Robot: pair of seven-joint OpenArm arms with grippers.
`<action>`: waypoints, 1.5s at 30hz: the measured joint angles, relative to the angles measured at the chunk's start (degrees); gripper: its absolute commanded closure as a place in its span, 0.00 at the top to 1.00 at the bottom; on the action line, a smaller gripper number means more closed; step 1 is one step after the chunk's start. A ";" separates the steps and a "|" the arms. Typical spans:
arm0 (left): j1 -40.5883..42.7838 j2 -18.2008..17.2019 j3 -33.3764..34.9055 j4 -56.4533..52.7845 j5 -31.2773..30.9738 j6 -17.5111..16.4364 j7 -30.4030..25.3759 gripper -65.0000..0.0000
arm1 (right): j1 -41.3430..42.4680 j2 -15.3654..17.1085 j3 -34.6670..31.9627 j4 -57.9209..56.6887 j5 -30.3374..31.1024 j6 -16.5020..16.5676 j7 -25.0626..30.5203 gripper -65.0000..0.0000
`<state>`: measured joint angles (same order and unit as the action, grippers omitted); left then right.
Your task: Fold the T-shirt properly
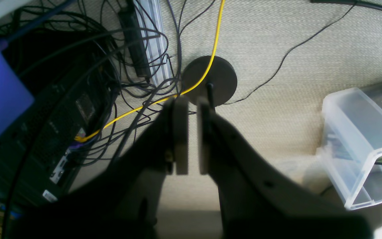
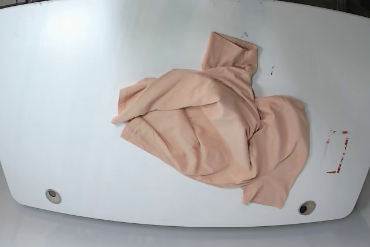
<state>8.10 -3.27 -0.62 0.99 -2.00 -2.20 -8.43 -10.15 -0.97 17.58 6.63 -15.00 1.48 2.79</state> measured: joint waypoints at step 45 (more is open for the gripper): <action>0.48 -0.11 -0.11 -0.57 0.00 -0.22 -1.92 0.57 | -0.37 0.04 0.11 0.00 0.02 0.02 0.61 0.06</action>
<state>8.58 -3.38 -0.73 0.43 -2.00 -2.42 -10.35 -10.52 -0.93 17.69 6.63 -14.98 1.50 3.40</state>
